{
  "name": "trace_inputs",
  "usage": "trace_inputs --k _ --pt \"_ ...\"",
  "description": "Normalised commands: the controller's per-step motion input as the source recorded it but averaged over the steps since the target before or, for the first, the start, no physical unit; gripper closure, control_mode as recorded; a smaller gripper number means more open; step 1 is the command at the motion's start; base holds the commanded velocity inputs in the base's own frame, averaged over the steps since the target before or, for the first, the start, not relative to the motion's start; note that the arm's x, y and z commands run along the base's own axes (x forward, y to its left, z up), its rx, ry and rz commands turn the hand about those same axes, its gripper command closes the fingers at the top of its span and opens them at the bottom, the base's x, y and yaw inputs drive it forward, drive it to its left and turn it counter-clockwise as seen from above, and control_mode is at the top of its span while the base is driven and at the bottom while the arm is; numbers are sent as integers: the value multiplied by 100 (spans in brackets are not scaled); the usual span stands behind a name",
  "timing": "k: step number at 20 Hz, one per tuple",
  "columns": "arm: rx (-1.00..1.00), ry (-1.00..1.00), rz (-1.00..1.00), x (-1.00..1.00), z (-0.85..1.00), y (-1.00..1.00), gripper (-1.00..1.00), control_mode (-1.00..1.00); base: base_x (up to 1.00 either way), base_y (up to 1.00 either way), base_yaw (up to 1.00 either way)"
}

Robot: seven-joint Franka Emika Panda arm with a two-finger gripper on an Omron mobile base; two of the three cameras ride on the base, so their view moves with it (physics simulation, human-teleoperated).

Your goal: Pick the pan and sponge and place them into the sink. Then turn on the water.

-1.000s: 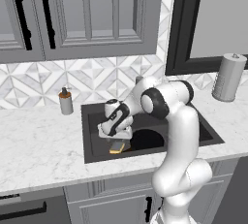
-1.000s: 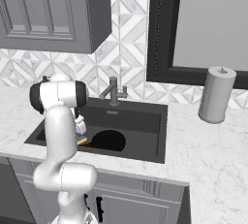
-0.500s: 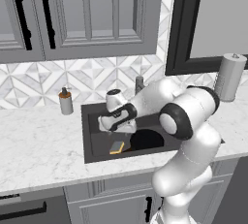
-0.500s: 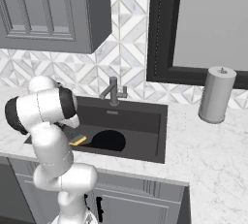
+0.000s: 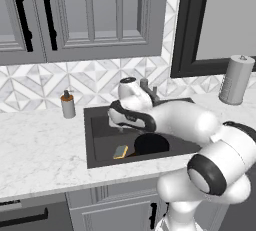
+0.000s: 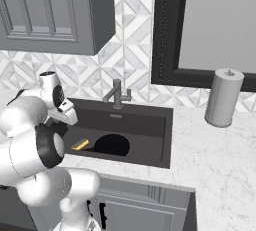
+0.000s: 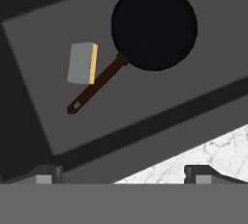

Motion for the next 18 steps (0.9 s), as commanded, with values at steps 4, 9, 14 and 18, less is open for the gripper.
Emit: trace_inputs --k 4,9,14,18 --pt "0 -5 1 -61 87 -39 -100 -100 0 0 0" --pt "0 -8 3 -47 64 -62 -100 -100 0 0 0" --pt "2 -7 5 -9 44 -80 -100 -100 0 0 0" --pt "3 -11 7 0 27 -81 -100 -100 0 0 0"
